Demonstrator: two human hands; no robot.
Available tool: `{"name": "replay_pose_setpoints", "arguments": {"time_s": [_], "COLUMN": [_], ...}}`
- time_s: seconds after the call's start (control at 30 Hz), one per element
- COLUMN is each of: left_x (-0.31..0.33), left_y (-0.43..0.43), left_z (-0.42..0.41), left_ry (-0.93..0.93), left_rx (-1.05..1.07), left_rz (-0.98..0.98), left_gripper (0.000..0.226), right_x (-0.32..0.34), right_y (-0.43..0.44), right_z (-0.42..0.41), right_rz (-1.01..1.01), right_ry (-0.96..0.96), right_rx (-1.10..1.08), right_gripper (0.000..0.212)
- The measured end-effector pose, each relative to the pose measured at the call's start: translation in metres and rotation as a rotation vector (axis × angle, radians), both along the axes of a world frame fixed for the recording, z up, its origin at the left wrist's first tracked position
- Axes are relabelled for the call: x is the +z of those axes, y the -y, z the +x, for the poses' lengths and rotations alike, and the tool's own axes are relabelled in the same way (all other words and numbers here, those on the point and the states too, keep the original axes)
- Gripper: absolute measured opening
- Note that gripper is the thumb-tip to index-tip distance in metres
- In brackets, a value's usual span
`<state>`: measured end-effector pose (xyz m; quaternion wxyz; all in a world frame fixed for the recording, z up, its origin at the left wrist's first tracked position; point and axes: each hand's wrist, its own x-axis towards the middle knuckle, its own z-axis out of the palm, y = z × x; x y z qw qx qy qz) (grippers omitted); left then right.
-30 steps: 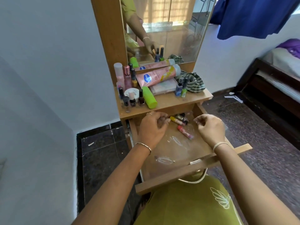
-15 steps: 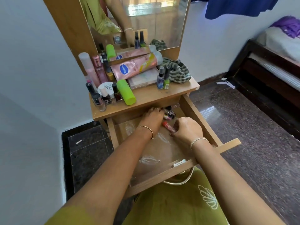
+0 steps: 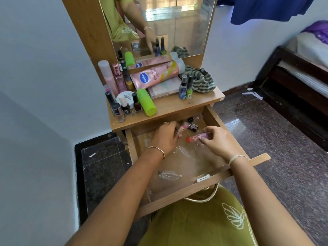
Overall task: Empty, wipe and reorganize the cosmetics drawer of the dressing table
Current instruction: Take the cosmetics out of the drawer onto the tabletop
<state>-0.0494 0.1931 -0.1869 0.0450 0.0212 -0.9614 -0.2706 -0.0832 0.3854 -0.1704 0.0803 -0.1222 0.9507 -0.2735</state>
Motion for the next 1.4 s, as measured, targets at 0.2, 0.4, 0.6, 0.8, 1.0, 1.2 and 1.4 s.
{"name": "replay_pose_setpoints", "arguments": {"time_s": [0.2, 0.4, 0.6, 0.8, 1.0, 1.2, 1.4], "left_x": [0.035, 0.090, 0.129, 0.134, 0.121, 0.118, 0.117], "left_y": [-0.006, 0.009, 0.043, 0.055, 0.053, 0.050, 0.046], "left_z": [0.030, 0.025, -0.006, -0.029, -0.038, -0.046, -0.045], "left_ry": [-0.120, -0.211, -0.186, -0.121, -0.104, -0.108, -0.120], "left_rx": [0.123, 0.063, 0.057, 0.027, 0.086, 0.108, 0.118], "left_rz": [0.425, 0.365, 0.093, -0.038, -0.091, -0.077, -0.073], "left_gripper": [0.022, 0.024, 0.028, 0.018, 0.012, 0.021, 0.026], "right_x": [0.030, 0.063, 0.063, 0.050, 0.041, 0.037, 0.035], "right_y": [0.002, 0.031, 0.067, 0.089, 0.093, 0.092, 0.084], "right_z": [0.004, 0.001, -0.002, -0.006, -0.013, -0.016, -0.017], "right_rz": [-0.265, -0.450, -0.592, -0.560, -0.465, -0.381, -0.359], "right_ry": [-0.026, -0.235, -0.249, -0.266, -0.312, -0.305, -0.291], "right_rx": [-0.113, -0.241, -0.319, -0.389, -0.422, -0.430, -0.415], "right_gripper": [0.013, 0.016, 0.017, 0.015, 0.017, 0.015, 0.023]}}
